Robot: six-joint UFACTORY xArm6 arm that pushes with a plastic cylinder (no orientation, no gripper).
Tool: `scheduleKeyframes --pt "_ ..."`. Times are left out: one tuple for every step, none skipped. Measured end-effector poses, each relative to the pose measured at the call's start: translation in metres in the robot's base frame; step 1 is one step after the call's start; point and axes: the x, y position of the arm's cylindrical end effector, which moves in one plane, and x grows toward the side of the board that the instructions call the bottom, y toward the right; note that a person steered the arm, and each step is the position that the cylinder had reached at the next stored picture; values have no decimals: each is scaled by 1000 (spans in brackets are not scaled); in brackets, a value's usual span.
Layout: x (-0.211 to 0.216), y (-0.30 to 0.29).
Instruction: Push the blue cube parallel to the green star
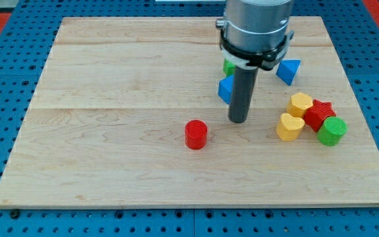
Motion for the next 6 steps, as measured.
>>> scheduleKeyframes --pt "-43 2" --pt "-47 -22" --pt "-47 -78" --pt "-29 -77" --pt "-36 15" --pt "-57 8"
